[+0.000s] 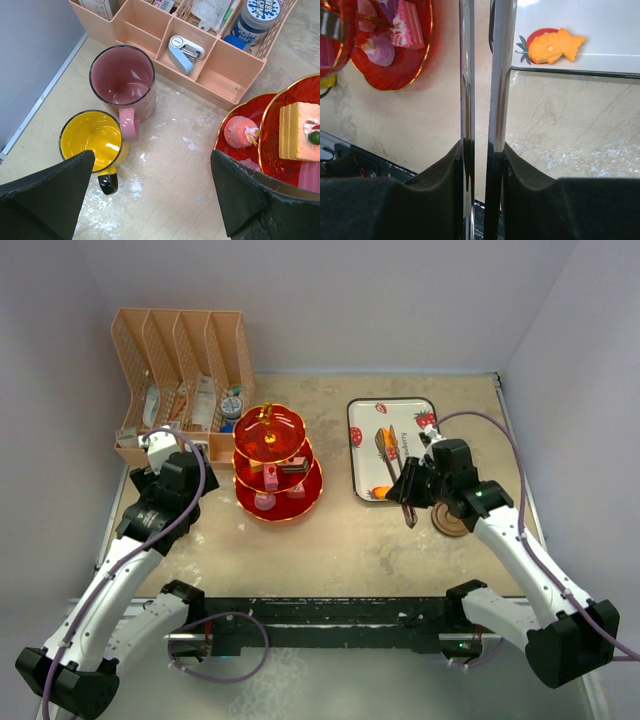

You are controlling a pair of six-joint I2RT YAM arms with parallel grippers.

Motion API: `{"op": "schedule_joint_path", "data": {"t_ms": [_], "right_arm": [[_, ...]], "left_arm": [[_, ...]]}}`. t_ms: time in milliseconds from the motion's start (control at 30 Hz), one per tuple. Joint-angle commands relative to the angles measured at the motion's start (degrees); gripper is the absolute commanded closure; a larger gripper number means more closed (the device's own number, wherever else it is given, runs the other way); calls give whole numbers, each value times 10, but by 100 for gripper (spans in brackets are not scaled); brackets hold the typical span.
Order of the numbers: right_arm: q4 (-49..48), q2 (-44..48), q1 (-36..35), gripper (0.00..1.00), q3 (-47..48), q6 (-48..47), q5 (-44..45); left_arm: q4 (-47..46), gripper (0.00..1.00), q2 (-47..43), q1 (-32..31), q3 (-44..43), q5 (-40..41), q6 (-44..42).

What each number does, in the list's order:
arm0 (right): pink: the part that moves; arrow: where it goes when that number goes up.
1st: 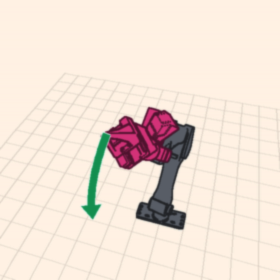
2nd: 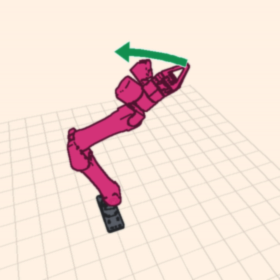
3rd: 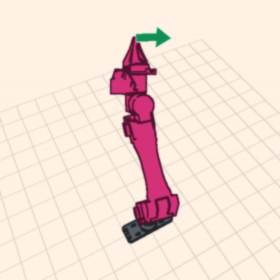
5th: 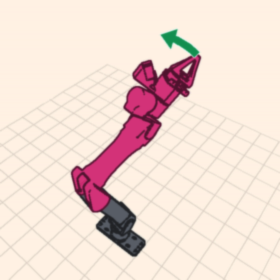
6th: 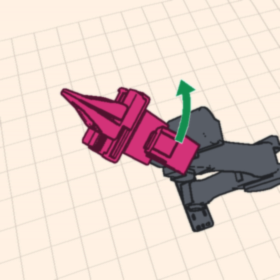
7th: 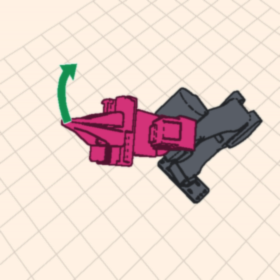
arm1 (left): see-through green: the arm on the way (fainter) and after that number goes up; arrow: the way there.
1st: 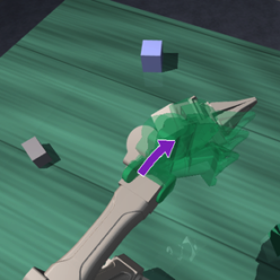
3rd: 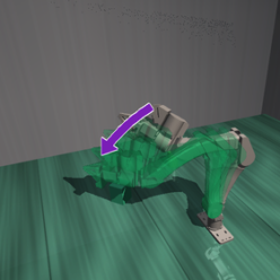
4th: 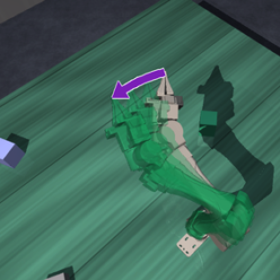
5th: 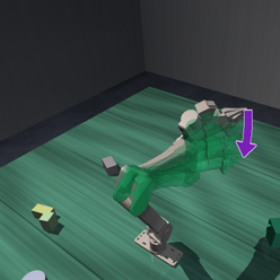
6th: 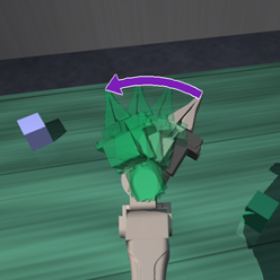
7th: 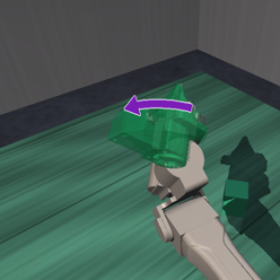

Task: Serve the afternoon tea
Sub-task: Place the desert on the desert table.

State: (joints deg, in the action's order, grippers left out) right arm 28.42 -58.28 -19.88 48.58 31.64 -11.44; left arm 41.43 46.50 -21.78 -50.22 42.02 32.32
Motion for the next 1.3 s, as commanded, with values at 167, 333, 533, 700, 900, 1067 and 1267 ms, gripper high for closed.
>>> {"op": "schedule_joint_path", "data": {"t_ms": [167,333,533,700,900,1067,1267], "right_arm": [[10,18,-1,76,87,7,-12],[14,22,-1,76,105,2,-23],[14,22,-1,76,115,-7,-30],[20,26,-1,76,130,-11,-35],[33,26,-1,76,158,-16,-45],[41,25,-1,76,181,-16,-63],[36,22,-1,76,192,-10,-84]], "left_arm": [[-13,3,-10,-1,-5,15,-1],[-9,3,-8,-1,-5,20,3],[-6,3,-4,-2,-5,26,6],[-6,3,-3,-1,-4,26,6],[-6,3,1,-2,-6,22,6],[-8,3,-1,-1,-5,19,5],[-9,3,1,-1,-4,16,4]]}}
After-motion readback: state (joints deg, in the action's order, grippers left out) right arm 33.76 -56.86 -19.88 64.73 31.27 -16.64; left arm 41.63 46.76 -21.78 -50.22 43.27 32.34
